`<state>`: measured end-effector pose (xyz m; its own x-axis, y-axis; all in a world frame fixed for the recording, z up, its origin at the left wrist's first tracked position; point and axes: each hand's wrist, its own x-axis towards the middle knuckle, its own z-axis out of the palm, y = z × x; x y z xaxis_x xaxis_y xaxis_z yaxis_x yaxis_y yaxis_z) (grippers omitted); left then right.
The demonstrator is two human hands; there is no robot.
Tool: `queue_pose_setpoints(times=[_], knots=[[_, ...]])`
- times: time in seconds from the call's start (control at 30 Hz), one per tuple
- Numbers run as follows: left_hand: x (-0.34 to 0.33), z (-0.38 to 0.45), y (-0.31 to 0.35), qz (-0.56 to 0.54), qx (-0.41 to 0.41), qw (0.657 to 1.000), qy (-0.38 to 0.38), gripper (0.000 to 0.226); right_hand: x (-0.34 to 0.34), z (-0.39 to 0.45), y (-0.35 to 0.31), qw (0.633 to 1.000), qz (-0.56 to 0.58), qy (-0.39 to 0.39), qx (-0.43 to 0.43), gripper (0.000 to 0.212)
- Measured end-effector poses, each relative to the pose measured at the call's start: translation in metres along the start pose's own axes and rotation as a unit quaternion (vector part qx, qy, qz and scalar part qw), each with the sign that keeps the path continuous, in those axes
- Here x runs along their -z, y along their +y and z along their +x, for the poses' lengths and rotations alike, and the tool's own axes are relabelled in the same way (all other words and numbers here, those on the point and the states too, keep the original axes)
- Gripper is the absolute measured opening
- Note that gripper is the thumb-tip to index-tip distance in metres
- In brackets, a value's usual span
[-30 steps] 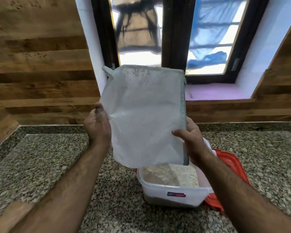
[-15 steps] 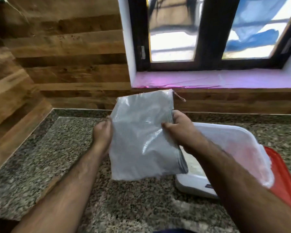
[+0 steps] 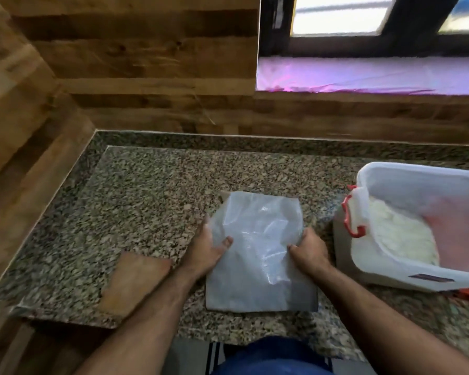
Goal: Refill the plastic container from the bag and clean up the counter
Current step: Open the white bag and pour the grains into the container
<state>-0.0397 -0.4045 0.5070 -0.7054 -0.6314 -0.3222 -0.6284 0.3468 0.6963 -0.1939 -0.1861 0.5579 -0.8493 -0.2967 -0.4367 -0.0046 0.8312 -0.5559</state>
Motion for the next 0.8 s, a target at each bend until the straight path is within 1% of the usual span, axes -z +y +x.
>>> queue_pose_setpoints(times=[0.07, 0.1, 0.17, 0.2, 0.23, 0.27, 0.3, 0.33, 0.37, 0.43, 0.53, 0.57, 0.6, 0.7, 0.8], knots=[[-0.004, 0.002, -0.004, 0.072, -0.025, 0.997, 0.005, 0.106, -0.013, 0.002, 0.012, 1.0, -0.016, 0.023, -0.012, 0.058], [-0.004, 0.004, -0.005, 0.129, -0.039, 0.991, 0.009, 0.106, -0.021, 0.0, 0.015, 0.998, -0.046, 0.042, 0.004, 0.068], [-0.004, 0.007, -0.005, 0.239, -0.122, 0.963, 0.015, 0.095, -0.041, -0.005, 0.018, 0.982, -0.144, 0.09, 0.089, 0.085], [-0.003, 0.01, -0.003, 0.276, -0.182, 0.944, 0.008, 0.086, -0.051, -0.009, 0.016, 0.969, -0.179, 0.097, 0.144, 0.089], [-0.002, 0.012, 0.003, 0.294, -0.231, 0.927, -0.007, 0.078, -0.059, -0.012, 0.012, 0.955, -0.21, 0.071, 0.199, 0.091], [-0.003, 0.02, 0.006, 0.303, -0.274, 0.912, -0.027, 0.073, -0.066, -0.014, 0.008, 0.938, -0.243, 0.024, 0.247, 0.093], [-0.002, 0.027, 0.01, 0.316, -0.298, 0.899, -0.047, 0.07, -0.074, -0.015, 0.004, 0.917, -0.278, -0.038, 0.282, 0.096], [-0.002, 0.036, 0.013, 0.343, -0.302, 0.887, -0.065, 0.071, -0.081, -0.016, 0.001, 0.896, -0.315, -0.093, 0.3, 0.101], [-0.002, 0.046, 0.013, 0.371, -0.295, 0.877, -0.078, 0.074, -0.089, -0.016, 0.001, 0.879, -0.34, -0.134, 0.306, 0.107], [-0.003, 0.065, 0.01, 0.426, -0.29, 0.851, -0.101, 0.089, -0.101, -0.016, 0.007, 0.868, -0.362, -0.176, 0.292, 0.119], [-0.002, 0.085, -0.005, 0.501, -0.319, 0.788, -0.161, 0.12, -0.111, -0.013, 0.018, 0.866, -0.385, -0.177, 0.264, 0.135], [-0.002, 0.09, -0.009, 0.509, -0.328, 0.775, -0.18, 0.13, -0.112, -0.012, 0.019, 0.868, -0.386, -0.176, 0.258, 0.141], [-0.001, 0.094, -0.013, 0.508, -0.332, 0.77, -0.197, 0.14, -0.113, -0.011, 0.019, 0.872, -0.382, -0.176, 0.251, 0.146], [-0.002, 0.103, -0.016, 0.484, -0.343, 0.773, -0.225, 0.162, -0.116, -0.015, 0.019, 0.887, -0.371, -0.175, 0.21, 0.16], [0.002, 0.107, -0.007, 0.492, -0.339, 0.761, -0.251, 0.171, -0.118, -0.023, 0.015, 0.91, -0.35, -0.16, 0.153, 0.169]])
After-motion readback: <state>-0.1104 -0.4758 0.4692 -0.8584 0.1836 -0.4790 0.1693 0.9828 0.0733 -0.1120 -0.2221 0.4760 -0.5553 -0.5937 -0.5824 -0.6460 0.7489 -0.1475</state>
